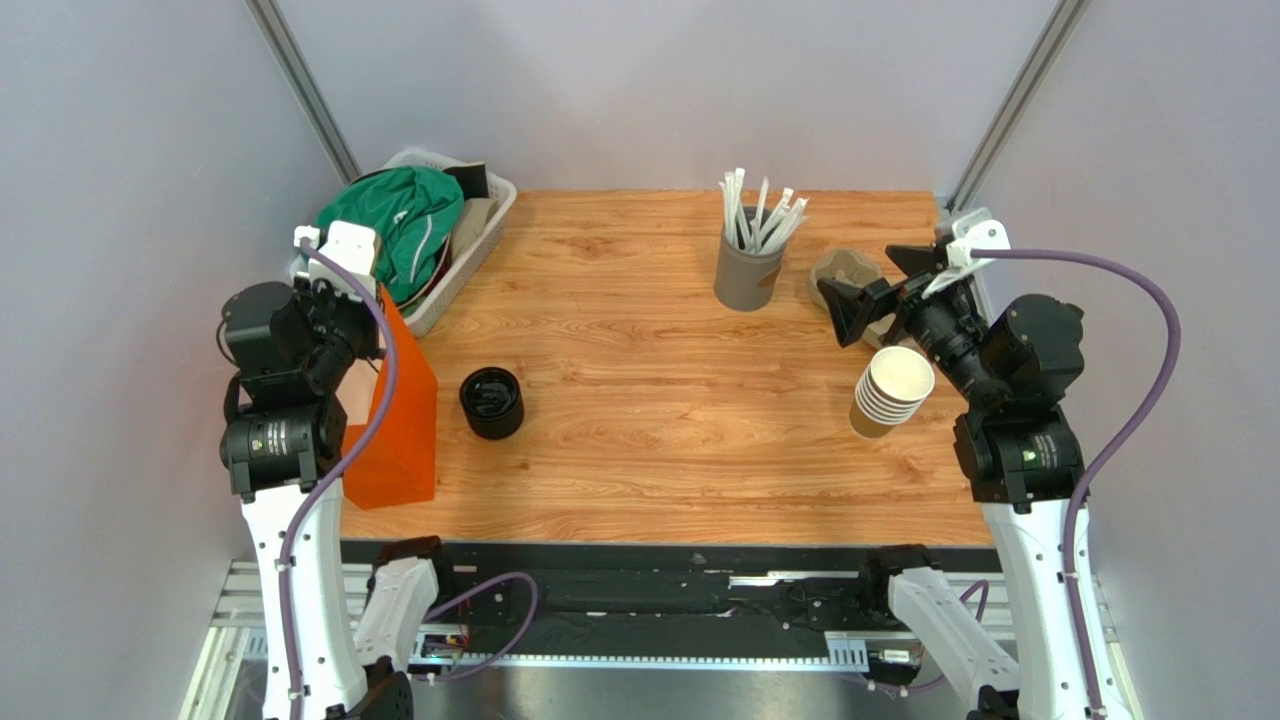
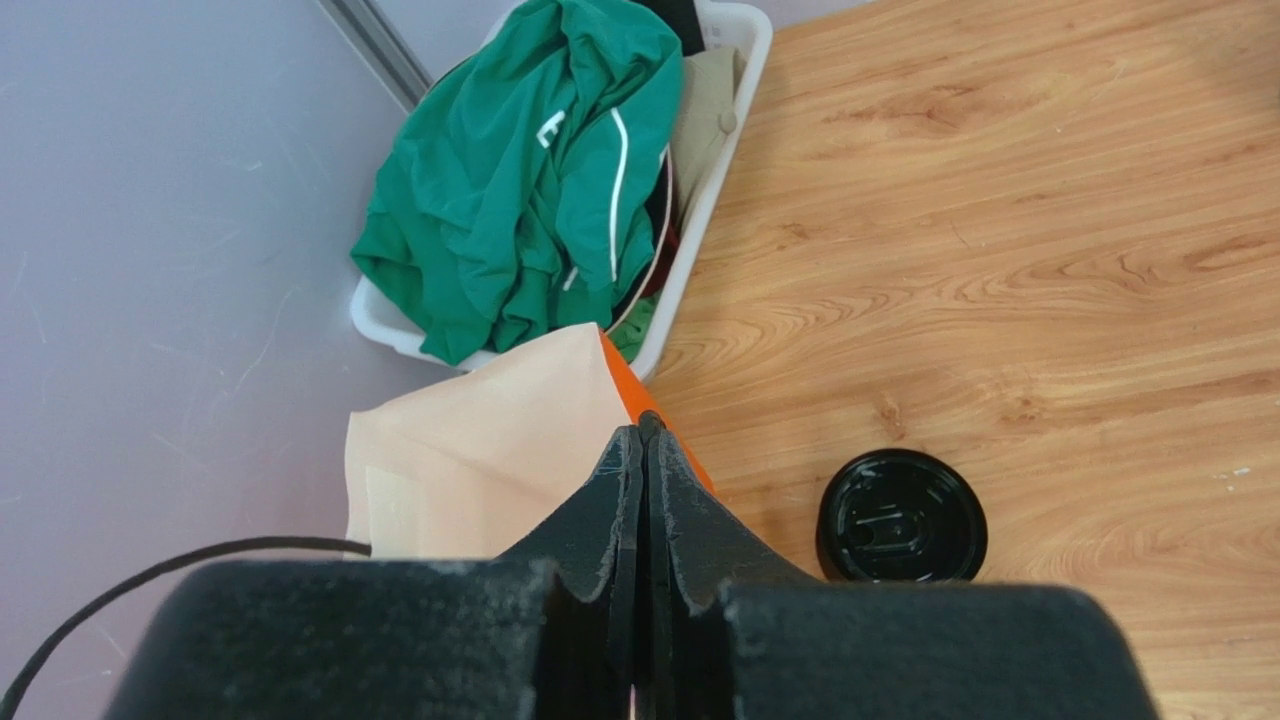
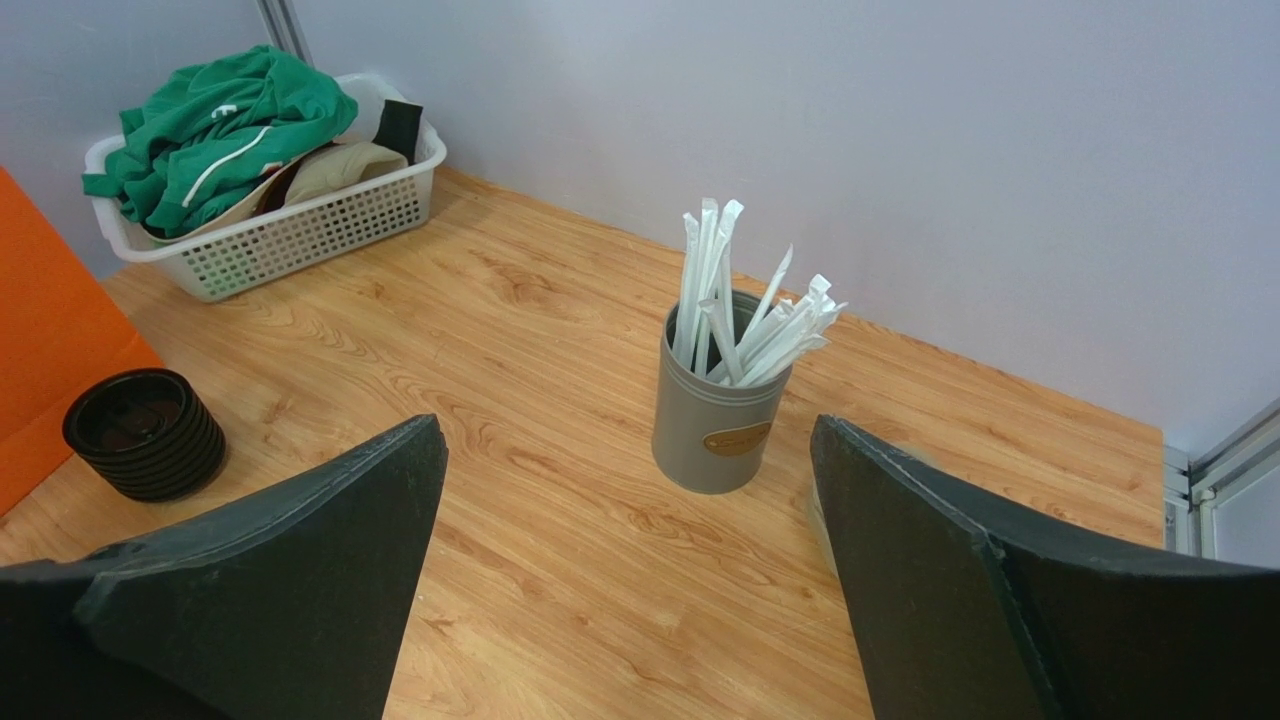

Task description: Pack the takeout coffee

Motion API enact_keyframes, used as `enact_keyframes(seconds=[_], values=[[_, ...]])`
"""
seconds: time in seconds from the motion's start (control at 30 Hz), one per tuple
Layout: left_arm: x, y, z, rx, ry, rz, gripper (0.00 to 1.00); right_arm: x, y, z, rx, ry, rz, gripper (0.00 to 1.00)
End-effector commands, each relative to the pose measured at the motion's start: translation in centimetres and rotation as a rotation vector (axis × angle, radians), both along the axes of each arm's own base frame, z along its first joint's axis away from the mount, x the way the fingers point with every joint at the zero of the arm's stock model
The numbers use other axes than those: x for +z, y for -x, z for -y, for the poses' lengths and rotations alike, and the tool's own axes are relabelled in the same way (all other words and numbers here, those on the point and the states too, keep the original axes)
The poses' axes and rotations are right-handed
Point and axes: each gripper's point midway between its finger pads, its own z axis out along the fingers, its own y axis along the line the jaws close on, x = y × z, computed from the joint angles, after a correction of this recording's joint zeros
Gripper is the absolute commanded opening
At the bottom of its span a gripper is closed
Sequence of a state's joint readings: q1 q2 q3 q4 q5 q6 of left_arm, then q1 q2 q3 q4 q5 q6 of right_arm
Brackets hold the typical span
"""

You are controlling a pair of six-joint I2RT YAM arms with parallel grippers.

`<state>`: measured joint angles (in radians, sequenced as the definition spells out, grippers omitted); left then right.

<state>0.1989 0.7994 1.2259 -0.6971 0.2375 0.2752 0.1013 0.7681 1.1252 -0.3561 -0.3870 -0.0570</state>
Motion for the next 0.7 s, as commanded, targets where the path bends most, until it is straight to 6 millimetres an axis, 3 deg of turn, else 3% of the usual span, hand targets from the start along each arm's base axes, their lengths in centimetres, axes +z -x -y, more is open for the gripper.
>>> enact_keyframes(seconds=[0.0, 0.3, 0.5, 0.67], values=[[4.0, -0.8, -0.4, 0.014, -0.011, 0.124, 0.0, 0.9, 0.1, -0.2, 0.018, -0.002, 0.047, 0.99], [9.1, -1.8, -0.6, 0.011, -0.033, 0.227, 0.0, 0.6, -0.1, -0.4, 0.026, -0.002, 0.04, 0.99], [11.1, -1.4, -1.4, 0.053, -0.075, 0.27, 0.0, 0.5, -0.1, -0.5, 0.03, -0.004, 0.036, 0.99], [12.9, -1.1, -0.9, 0.035, -0.07, 0.304, 0.0, 0.3, -0.2, -0.5, 0.034, -0.008, 0.031, 0.99]])
